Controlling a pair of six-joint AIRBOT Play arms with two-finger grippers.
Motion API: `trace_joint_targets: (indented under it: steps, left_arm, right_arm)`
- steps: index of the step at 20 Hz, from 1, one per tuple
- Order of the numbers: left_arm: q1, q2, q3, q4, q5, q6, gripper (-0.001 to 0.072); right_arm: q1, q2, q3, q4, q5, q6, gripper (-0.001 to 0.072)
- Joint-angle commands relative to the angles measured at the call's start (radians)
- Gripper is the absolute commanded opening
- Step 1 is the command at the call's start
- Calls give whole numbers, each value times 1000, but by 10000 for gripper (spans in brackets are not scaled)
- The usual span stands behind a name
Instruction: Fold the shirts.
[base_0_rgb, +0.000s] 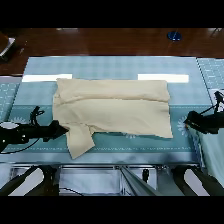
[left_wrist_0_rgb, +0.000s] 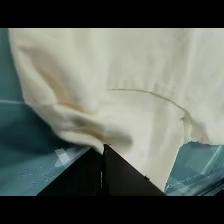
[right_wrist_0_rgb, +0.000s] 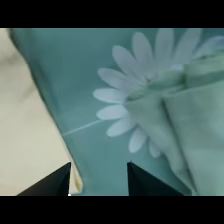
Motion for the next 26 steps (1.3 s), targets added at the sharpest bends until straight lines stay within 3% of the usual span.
trace_joint_targets:
  steps: [1,4,11,15,16,17,18,19,22,26]
  left_arm:
    - [-18,-2,-3,-18,10,13,21]
    - [-18,-2,-4,-18,9,12,21]
    - [-18,-2,-4,-18,6,12,21]
    - [-18,-2,-3,-29,6,13,21]
    - [-20,-2,1,-30,7,16,21]
    - [-22,-2,7,-31,7,16,21]
    - [-22,-2,19,-37,6,16,21]
    - [-21,-2,42,-37,-2,16,21]
    - [-21,-2,171,-47,-52,14,21]
    - [-40,-34,383,-154,-35,11,20]
  right_arm:
    - [0,-36,-54,5,126,-48,410]
    - [0,-84,-119,177,126,-152,410]
    - [0,-223,-124,274,31,-174,410]
    - [0,-285,-121,464,-80,-232,408]
    - [1,-300,-113,505,-92,-243,391]
    - [1,-313,-101,536,-87,-263,295]
    - [1,-321,-87,571,-69,-314,124]
    - [1,-321,-69,596,-37,-371,25]
    - [0,-321,47,553,50,-386,25]
    - [9,-352,235,588,28,-345,25]
